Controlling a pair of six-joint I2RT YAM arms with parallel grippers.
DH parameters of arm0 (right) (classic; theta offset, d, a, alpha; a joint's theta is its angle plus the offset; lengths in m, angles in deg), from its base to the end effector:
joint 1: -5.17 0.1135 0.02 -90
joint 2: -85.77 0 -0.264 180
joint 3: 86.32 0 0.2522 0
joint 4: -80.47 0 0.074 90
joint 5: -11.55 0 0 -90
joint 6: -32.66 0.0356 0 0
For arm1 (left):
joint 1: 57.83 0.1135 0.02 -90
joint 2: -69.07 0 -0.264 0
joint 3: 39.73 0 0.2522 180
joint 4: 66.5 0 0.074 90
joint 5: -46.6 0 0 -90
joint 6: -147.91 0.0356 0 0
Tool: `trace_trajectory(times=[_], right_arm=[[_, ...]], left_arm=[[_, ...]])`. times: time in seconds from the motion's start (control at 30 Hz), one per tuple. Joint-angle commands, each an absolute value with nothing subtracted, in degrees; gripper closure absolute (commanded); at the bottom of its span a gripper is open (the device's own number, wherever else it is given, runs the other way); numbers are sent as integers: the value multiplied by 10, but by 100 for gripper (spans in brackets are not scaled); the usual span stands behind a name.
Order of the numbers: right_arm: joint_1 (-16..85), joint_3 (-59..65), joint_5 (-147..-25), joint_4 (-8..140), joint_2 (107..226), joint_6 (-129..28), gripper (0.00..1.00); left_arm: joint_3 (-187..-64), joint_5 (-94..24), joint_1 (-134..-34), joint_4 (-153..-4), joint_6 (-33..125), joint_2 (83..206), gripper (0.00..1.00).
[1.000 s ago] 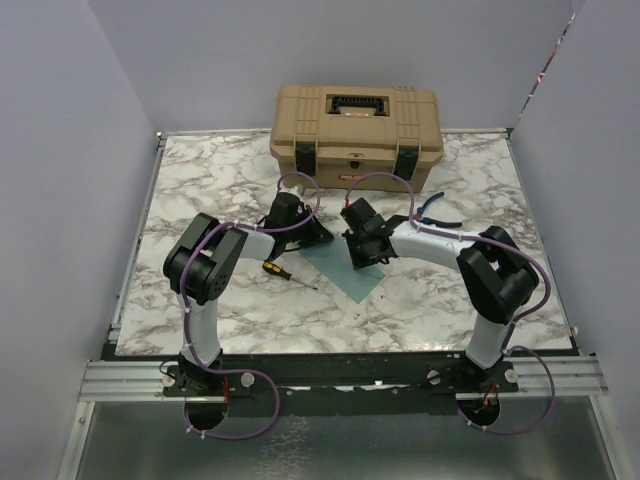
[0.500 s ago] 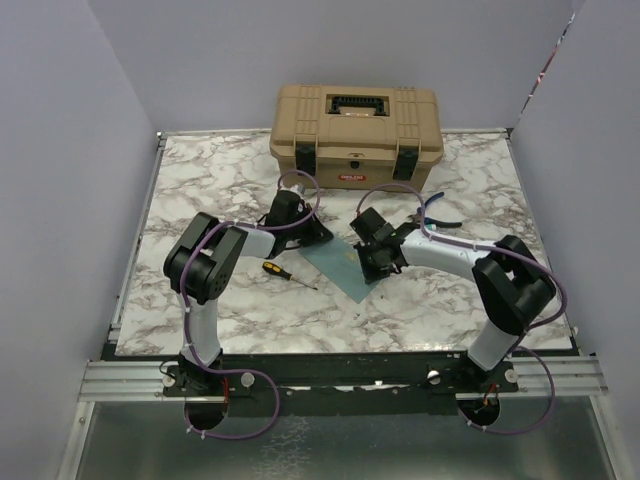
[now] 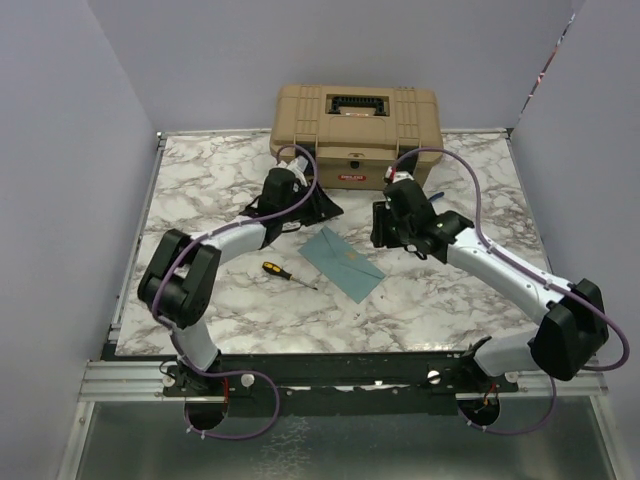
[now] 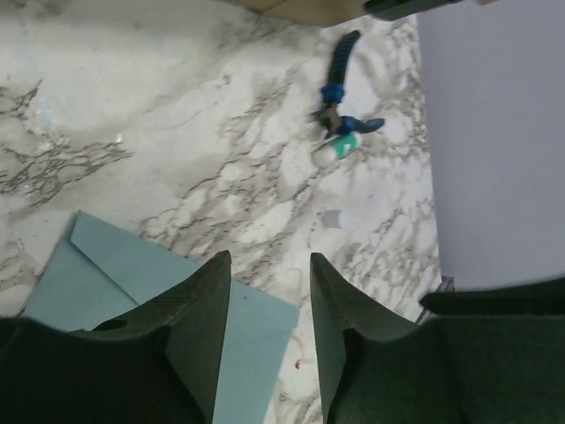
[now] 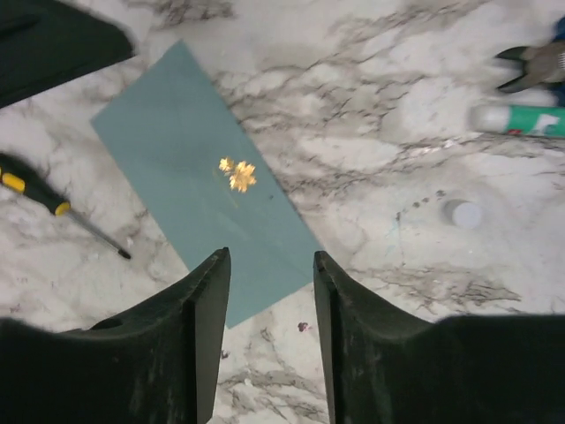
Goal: Place the letter into the envelope and seal it
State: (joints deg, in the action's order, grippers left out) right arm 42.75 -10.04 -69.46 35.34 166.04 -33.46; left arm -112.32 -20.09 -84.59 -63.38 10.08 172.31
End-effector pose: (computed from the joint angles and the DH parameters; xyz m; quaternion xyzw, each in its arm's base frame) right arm 0.2399 0.1776 0.2736 -0.0842 0.9308 0.1148 0.3368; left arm 0.3437 -0.1891 0.1926 -0.0501 0.8425 -0.4451 0.2994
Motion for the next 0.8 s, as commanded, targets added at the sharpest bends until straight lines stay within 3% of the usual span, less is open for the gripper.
trace_trajectory(times=[0.0,0.17,0.23,0.43,0.67,0.77], right_arm=[[401,-110,-604,370,1647,-306,49],[332,-138,-573,371,1665,-271,26],[298,-158,-584,409,1674,-270,24],[215,-144,-605,432,1735,-244,26],[196,-95,-561,440,1818,-169,27],[193,-70,-545,435,1847,-156,38]], left_arm=[[-1112,-241,-850,-702,183,1606,53],[-1041,-390,-849,-734,252,1452,17],[-1018,-427,-850,-740,271,1402,2],[-974,-494,-849,-739,291,1322,1],[-959,-500,-847,-728,283,1330,1],[-962,-473,-846,-727,277,1343,1]])
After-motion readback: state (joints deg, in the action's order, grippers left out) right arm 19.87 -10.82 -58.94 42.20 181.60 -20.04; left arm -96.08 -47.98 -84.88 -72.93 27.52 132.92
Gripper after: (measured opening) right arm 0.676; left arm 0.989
